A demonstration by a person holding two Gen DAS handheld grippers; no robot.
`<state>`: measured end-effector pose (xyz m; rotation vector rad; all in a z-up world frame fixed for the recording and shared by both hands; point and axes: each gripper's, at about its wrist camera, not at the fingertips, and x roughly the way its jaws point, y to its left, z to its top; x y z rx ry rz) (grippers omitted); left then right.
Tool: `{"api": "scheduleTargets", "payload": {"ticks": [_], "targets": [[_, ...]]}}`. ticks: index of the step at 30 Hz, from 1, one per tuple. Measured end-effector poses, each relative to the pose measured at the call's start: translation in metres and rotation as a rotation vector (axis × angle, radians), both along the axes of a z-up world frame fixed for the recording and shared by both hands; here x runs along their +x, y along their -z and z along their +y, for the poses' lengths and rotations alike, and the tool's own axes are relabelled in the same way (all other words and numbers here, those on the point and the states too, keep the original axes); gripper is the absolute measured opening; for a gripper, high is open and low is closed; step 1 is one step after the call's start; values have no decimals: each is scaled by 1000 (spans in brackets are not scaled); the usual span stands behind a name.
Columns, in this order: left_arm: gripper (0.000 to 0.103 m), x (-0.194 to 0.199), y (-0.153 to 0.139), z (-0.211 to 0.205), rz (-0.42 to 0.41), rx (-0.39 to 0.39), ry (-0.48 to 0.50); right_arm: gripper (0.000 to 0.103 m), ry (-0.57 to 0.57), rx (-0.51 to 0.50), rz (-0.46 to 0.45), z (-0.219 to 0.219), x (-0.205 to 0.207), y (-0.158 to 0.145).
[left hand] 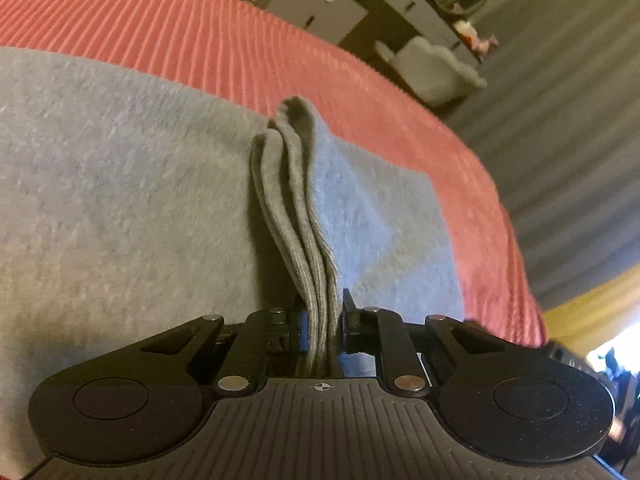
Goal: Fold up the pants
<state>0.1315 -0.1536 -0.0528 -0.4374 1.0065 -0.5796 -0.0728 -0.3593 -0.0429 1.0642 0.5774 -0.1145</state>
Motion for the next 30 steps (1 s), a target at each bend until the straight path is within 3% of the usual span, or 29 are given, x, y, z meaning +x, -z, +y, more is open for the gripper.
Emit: {"api": "scheduleTargets", "payload": {"ticks": [3, 9, 13, 18, 22, 27, 30], "targets": [[23, -5, 7, -1, -13, 85, 10, 36, -10, -46, 23, 4, 7, -2], [25, -10, 11, -1, -25, 80, -15, 36, -60, -226, 45, 17, 43, -9], [25, -11, 13, 0, -21, 72, -22, 36, -116, -406, 63, 27, 72, -14], [26, -13, 15, 0, -33, 74, -4, 36, -158, -537, 89, 31, 101, -27], [31, -13, 14, 0, -34, 67, 5, 44, -133, -581, 76, 32, 112, -33], [44, -16, 12, -5, -53, 68, 21, 48, -130, -509, 113, 32, 96, -26], [66, -17, 10, -9, -59, 34, 37, 48, -138, -442, 117, 29, 68, -23]]}}
